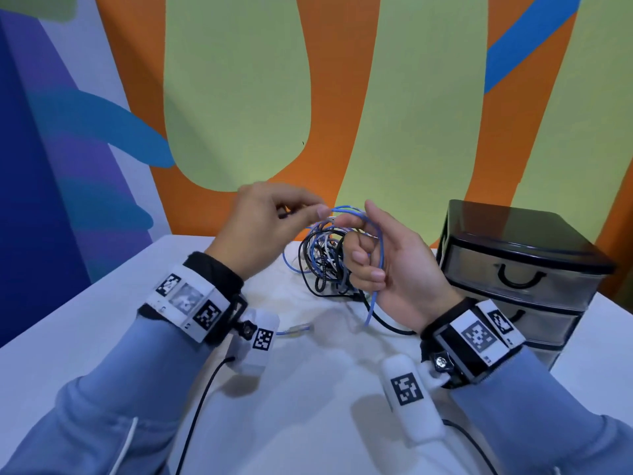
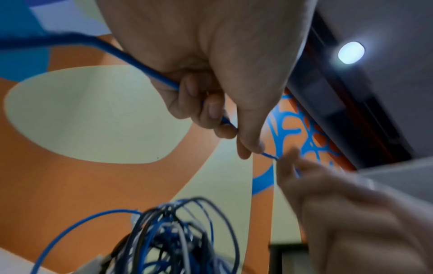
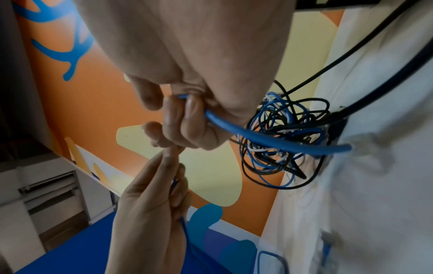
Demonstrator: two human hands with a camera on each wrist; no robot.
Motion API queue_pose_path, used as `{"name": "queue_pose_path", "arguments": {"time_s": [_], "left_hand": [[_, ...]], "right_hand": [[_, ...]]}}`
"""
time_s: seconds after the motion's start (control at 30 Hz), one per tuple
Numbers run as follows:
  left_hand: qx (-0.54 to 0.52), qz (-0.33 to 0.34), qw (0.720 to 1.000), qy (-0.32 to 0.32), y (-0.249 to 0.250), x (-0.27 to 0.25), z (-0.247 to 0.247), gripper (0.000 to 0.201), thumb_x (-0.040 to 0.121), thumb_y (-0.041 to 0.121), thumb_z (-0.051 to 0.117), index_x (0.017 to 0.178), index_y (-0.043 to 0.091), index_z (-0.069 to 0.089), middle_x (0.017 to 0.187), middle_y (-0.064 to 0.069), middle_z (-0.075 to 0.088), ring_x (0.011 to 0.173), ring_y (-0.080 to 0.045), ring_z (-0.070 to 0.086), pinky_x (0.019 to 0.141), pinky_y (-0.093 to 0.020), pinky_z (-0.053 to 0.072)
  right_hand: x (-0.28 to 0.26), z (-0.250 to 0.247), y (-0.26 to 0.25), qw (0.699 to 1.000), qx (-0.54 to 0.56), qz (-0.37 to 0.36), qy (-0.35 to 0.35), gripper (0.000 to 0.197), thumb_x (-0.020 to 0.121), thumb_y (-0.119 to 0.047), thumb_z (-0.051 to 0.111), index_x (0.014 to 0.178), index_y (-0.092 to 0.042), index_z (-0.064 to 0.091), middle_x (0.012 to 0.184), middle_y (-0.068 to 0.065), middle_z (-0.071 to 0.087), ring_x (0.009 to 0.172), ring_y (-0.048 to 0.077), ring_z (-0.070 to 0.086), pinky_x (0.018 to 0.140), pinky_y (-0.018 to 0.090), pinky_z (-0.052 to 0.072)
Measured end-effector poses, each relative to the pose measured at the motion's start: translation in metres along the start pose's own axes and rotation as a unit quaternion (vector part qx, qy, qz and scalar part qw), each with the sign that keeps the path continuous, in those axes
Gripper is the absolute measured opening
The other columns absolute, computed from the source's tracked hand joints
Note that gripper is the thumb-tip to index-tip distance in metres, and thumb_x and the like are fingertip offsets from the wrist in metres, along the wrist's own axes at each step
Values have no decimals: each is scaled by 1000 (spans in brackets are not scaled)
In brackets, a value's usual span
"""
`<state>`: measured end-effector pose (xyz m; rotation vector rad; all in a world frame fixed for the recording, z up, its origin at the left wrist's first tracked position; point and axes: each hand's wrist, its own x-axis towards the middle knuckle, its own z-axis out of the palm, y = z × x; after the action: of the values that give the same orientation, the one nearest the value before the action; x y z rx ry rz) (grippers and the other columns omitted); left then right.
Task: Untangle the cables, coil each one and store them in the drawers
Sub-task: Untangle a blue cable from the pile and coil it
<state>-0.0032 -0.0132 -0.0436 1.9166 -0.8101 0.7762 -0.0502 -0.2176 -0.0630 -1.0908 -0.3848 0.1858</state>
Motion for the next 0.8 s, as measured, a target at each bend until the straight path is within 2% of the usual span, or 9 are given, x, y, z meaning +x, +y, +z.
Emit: {"name": "queue_pose_path", "arguments": {"time_s": [0.17, 0.27, 0.33, 0.37, 0.43, 0.53, 0.63, 0.73, 0.8], "left_hand": [[119, -45, 983, -131, 6, -7, 19, 19, 105, 32, 63, 115, 29, 80, 59, 10, 59, 55, -7, 47, 55, -26, 34], [163, -67, 949, -262, 17, -12, 27, 22, 107, 22, 54, 95, 16, 70, 72, 2, 69, 61, -3, 54, 62, -31, 33], [169, -61, 934, -309, 28, -16, 30, 26, 106, 19, 56, 84, 8, 64, 70, -1, 67, 59, -6, 53, 62, -30, 34], [160, -61, 930, -324, 32, -17, 30, 27, 106, 20, 58, 82, 8, 63, 67, 0, 67, 56, -8, 55, 60, -29, 38], [127, -71, 925, -351, 42, -19, 27, 25, 105, 22, 61, 81, 12, 63, 61, 6, 66, 49, -10, 60, 56, -24, 46], [73, -93, 924, -365, 53, -20, 18, 24, 103, 24, 68, 80, 14, 67, 53, 8, 60, 41, -11, 56, 49, -24, 43], [-35, -132, 935, -327, 57, -16, 6, 32, 100, 22, 72, 76, 1, 66, 45, 10, 45, 37, -6, 39, 42, -18, 30], [-151, -163, 940, -257, 50, -10, -5, 36, 95, 26, 74, 84, -7, 66, 50, 5, 34, 43, -11, 23, 41, -18, 20], [-201, -167, 945, -195, 43, -8, -12, 36, 92, 29, 80, 82, -3, 66, 52, 4, 34, 44, -9, 21, 41, -18, 18]], "right_hand": [[1, -5, -3, 998, 19, -57, 23, 42, 111, -32, 37, 129, -4, 64, 58, -3, 42, 37, 5, 24, 42, 23, 10], [1, -3, -2, 991, 39, -110, 58, 41, 112, -24, 38, 139, 1, 57, 80, 4, 69, 48, 10, 55, 44, 19, 37], [2, -1, -1, 986, 71, -141, 61, 39, 113, -19, 37, 138, 6, 54, 106, 16, 77, 88, 21, 77, 70, 23, 59], [2, -2, 0, 983, 79, -156, 63, 39, 113, -18, 37, 138, 8, 52, 116, 22, 75, 105, 28, 76, 83, 26, 61], [5, -4, 3, 978, 62, -181, 80, 38, 114, -18, 38, 138, 10, 48, 122, 26, 72, 117, 34, 71, 95, 30, 59], [8, -4, 7, 972, -51, -195, 119, 34, 114, -22, 39, 135, 1, 54, 113, 21, 76, 109, 30, 75, 94, 30, 60], [5, -1, 10, 960, -171, -175, 136, 28, 112, -26, 44, 128, -11, 62, 86, 13, 79, 75, 21, 76, 69, 27, 61], [2, 0, 8, 952, -240, -144, 126, 29, 110, -28, 50, 118, -11, 71, 60, 11, 66, 41, 17, 55, 44, 22, 45], [3, 0, 8, 950, -273, -102, 108, 31, 109, -30, 51, 107, -16, 78, 49, 10, 53, 35, 15, 37, 39, 18, 31]]}}
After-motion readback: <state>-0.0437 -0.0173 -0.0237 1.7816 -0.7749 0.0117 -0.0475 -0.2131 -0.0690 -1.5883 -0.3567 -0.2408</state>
